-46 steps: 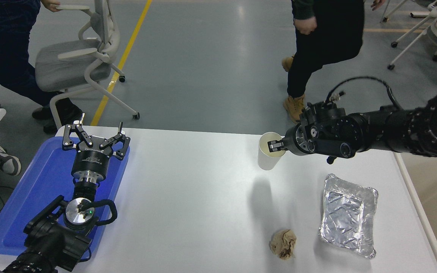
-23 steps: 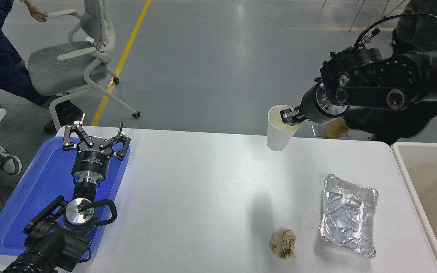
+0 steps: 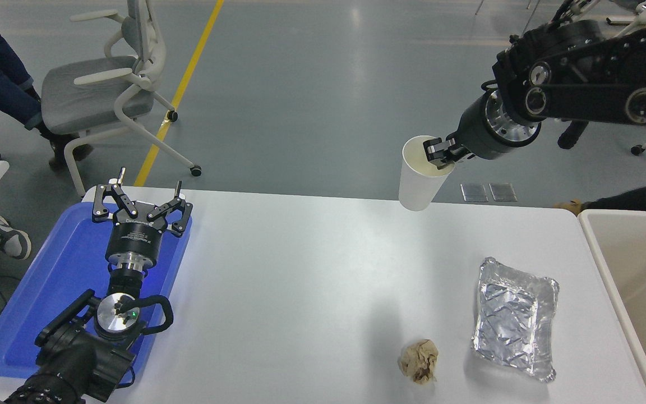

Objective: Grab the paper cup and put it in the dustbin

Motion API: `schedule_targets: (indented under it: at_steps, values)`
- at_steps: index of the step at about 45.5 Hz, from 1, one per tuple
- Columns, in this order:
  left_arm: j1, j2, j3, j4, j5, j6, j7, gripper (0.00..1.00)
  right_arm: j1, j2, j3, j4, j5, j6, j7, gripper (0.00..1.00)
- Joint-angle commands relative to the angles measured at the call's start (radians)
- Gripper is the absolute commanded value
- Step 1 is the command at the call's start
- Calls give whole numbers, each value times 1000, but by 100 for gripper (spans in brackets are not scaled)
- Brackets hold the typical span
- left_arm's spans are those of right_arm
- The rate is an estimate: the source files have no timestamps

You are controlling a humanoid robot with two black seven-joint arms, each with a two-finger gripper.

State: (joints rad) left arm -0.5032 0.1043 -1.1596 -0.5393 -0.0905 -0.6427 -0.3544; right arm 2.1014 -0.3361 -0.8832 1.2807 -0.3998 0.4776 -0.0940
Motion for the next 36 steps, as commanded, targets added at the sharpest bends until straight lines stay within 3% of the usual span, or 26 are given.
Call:
schedule_targets:
  at_steps: [1,19,31,36]
  values:
    - [0,0,0,1,0,0,0,100,32,-37,-2,19,4,19,-1,0]
    - [0,0,0,1,0,0,0,100,20,-156,-65,14,-24,36,-1,0]
    - [0,0,0,1,0,0,0,100,-84,-421,-63,-90,-241,114,11,0]
    - [0,0,0,1,0,0,-2,100,-159,-515,-20,-188,-313,157,52,0]
